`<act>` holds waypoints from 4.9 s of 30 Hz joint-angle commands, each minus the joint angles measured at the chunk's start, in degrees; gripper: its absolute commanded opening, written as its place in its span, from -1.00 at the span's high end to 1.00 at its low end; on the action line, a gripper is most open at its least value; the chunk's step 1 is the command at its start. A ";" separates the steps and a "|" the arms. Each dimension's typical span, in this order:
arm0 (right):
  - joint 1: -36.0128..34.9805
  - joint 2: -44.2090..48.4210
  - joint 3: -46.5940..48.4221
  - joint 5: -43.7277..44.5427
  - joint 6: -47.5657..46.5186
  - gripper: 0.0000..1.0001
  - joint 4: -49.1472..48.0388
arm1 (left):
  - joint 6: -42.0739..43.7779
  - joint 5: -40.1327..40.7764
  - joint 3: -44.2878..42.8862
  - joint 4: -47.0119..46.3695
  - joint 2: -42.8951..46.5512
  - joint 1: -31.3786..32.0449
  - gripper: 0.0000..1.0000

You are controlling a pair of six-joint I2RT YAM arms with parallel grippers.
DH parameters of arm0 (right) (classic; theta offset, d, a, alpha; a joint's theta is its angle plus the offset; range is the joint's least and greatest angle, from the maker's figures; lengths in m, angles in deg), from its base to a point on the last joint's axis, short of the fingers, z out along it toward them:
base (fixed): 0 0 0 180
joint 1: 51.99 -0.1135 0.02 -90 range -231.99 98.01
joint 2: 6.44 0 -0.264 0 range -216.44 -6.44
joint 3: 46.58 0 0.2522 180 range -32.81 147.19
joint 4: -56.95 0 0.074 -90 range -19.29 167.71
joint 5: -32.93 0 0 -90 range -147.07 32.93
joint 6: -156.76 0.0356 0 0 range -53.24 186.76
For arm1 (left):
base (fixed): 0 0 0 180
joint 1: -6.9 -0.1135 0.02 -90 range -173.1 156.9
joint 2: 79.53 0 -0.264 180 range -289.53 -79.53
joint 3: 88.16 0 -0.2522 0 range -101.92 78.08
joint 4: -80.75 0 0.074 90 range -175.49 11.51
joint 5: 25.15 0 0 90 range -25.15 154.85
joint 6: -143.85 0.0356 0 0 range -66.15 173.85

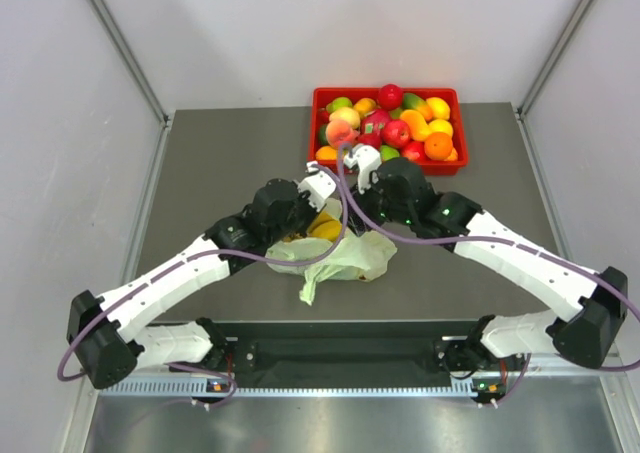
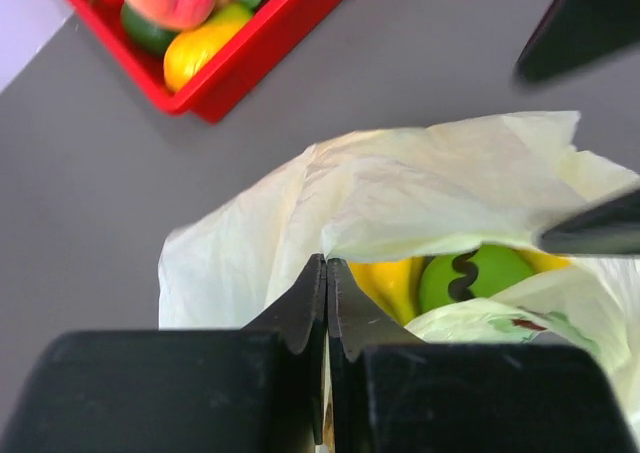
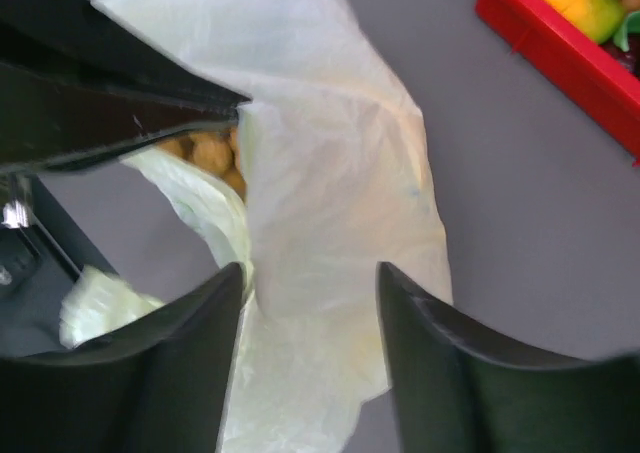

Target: Untie the knot of the plastic bag and take out the fruit

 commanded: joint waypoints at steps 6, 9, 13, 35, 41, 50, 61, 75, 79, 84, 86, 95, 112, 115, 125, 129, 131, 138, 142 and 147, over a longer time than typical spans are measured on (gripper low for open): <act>0.21 5.82 0.33 9.32 10.57 -0.67 -5.36 | -8.10 7.10 2.88 -1.82 6.35 -0.27 1.00; 0.13 5.38 0.33 9.15 12.34 -0.68 -4.04 | -10.04 8.42 2.88 -2.34 7.15 -0.27 1.00; -1.28 5.29 -0.99 8.27 15.32 -0.74 -4.21 | -13.47 8.08 2.70 -3.31 7.94 -0.35 1.00; -9.99 -4.20 -6.53 24.17 27.11 0.21 -0.96 | -21.82 10.88 -2.31 -4.10 16.73 -0.27 1.00; -5.34 -7.27 -0.29 28.47 20.36 0.85 0.09 | -18.49 18.69 -3.53 -5.51 17.70 -0.27 1.00; 2.41 -13.87 4.38 30.33 11.47 0.86 -0.17 | -13.38 24.34 -3.64 -8.24 19.62 -0.27 1.00; 5.05 -10.10 -2.21 29.53 9.09 0.60 1.75 | -24.01 10.73 8.23 -3.84 26.13 -0.27 1.00; 4.87 7.57 -2.84 23.22 7.60 -0.99 9.58 | -21.91 4.05 3.85 -0.60 19.64 -0.18 0.66; 3.38 9.59 -2.04 20.31 8.21 -0.99 10.99 | -18.31 -1.84 -3.60 4.06 12.88 -0.27 0.12; 2.85 11.97 -3.36 18.47 9.18 -0.99 11.52 | -13.30 -8.09 -11.17 12.76 6.98 -0.27 -0.23; 2.50 13.02 -3.80 16.19 9.62 -0.99 11.00 | -11.54 -10.10 -12.50 15.83 4.79 -0.27 -0.29; -0.31 16.27 -6.52 8.09 15.67 -0.96 4.33 | -10.66 0.78 -12.33 20.68 -0.23 -0.18 -0.24; -9.01 1.70 -9.17 18.97 36.15 -0.70 -11.07 | -17.68 -2.56 -3.72 8.12 9.08 -0.18 1.00; -9.54 -1.81 -7.93 21.09 37.13 -0.74 -10.89 | -18.57 -2.30 -3.01 6.71 10.40 -0.27 1.00; -12.09 -10.52 -4.16 25.66 41.87 -0.75 -11.78 | -20.33 -1.68 -1.78 4.60 11.89 -0.18 1.00; -12.09 -12.99 -3.27 29.52 44.86 -0.54 -8.62 | -21.12 -2.03 -1.52 3.89 13.21 -0.18 1.00; -12.09 -13.25 -3.36 31.11 45.92 -0.27 -7.64 | -21.20 -1.86 -1.26 3.72 13.83 -0.27 1.00; -12.00 -9.31 -6.26 33.23 44.60 0.88 -7.11 | -20.68 0.78 0.76 3.72 15.67 -0.18 1.00; -12.09 -1.05 -9.51 32.00 41.09 1.00 -6.85 | -19.45 4.21 1.29 4.07 16.11 -0.27 1.00; -11.65 9.39 -11.97 28.32 33.81 1.00 -1.77 | -16.82 12.46 1.38 3.98 16.55 -0.35 1.00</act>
